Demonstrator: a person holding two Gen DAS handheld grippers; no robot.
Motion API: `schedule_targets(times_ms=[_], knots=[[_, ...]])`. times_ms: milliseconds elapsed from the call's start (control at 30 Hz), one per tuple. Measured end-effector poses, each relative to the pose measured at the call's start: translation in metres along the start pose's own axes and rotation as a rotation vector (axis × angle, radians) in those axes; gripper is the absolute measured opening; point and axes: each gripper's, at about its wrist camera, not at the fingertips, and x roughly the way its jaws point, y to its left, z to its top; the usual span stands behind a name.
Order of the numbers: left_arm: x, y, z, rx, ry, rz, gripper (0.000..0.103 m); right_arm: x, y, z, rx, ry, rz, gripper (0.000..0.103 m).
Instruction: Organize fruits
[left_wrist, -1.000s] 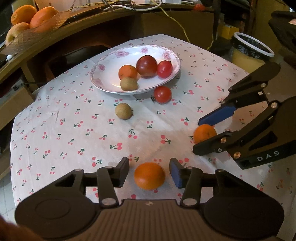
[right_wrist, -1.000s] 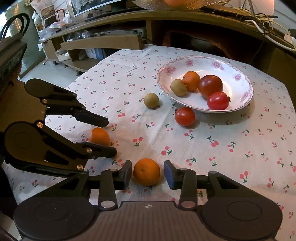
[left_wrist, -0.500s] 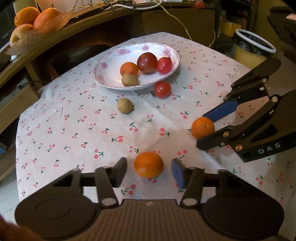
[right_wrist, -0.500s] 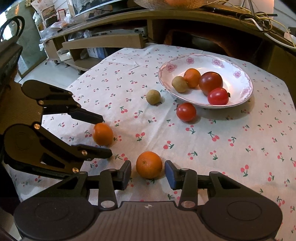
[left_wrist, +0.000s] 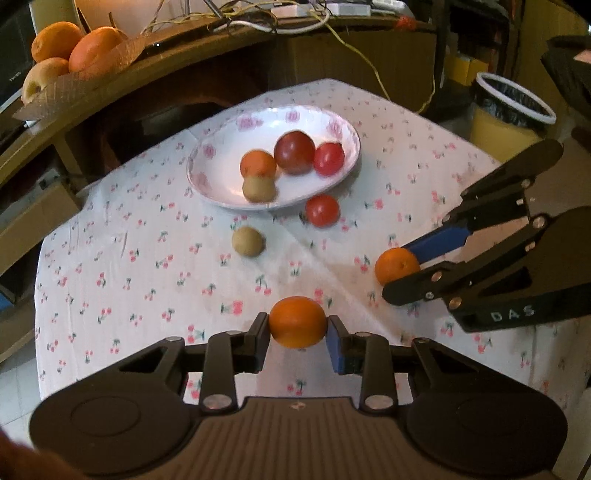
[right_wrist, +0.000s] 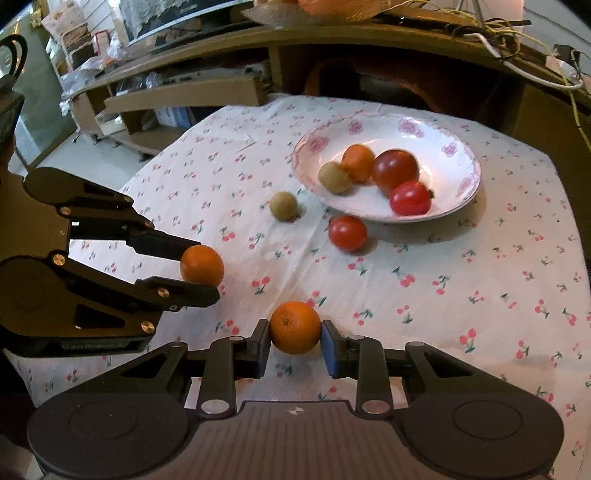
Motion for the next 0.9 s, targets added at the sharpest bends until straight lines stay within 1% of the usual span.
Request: schedule_targets(times_ms=[400,667,767,900], knots=[[0.006,0.006,0.032,-0.037,-0.050,0.016,0.038,-0.006,-0.012,0.025,0.041,-0.063,-0.020,0.029],[0.013,0.015,0.059,-0.067,-0.095,0.048,0.038,-0.008,-0.029,0.047,0.083,-0.126,-0.064,0.029],[0.022,0.019,0.069,-0.081,-0.097,0.054,0.038,-0.004,-0.038,0.054,0.100,-0.137,-0.082,0.030],[0.039,0.022,0.075,-0.094,-0.078,0.073,0.038,0.008,-0.046,0.058,0.124,-0.120,-0.100,0.030]])
